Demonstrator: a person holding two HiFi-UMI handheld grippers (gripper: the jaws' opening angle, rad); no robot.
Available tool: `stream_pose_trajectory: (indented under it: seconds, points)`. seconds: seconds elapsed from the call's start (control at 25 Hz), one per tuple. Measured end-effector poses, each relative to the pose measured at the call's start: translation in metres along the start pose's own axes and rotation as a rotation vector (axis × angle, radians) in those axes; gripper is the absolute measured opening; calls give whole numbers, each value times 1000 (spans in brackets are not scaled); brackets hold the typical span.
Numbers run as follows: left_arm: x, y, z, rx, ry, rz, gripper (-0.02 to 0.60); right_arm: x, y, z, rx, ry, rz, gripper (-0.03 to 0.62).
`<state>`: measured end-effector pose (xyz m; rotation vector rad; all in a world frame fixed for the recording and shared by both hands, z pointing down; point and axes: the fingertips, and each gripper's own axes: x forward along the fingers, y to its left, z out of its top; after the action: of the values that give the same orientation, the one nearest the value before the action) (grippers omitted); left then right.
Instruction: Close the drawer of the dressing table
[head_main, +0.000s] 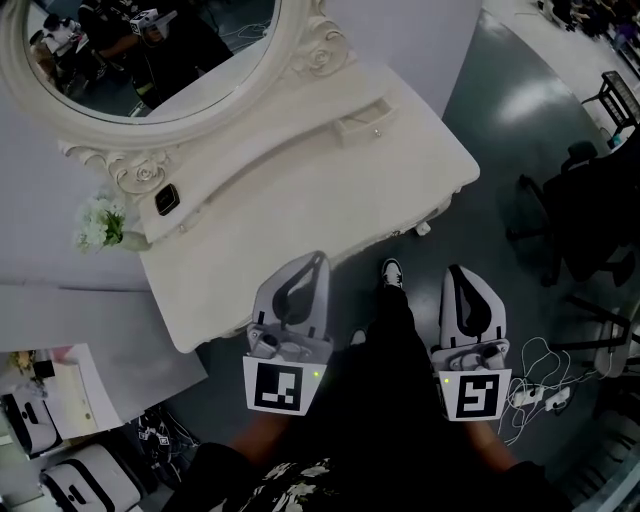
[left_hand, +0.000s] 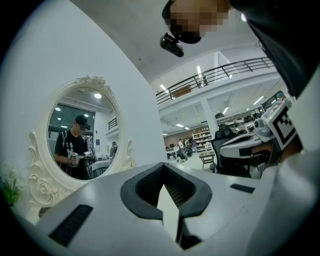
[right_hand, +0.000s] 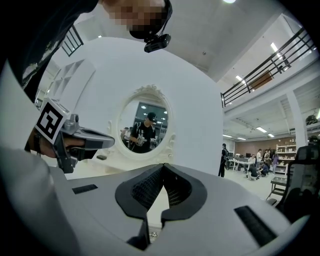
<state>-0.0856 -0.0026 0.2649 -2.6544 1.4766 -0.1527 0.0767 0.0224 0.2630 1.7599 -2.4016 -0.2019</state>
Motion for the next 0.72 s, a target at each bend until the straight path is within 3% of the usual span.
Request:
stream_pose_trajectory:
  seconds: [0.72]
  points:
    - [55,27,-2,2,36,88,2,77,-33,-6,7,-10,92,-2]
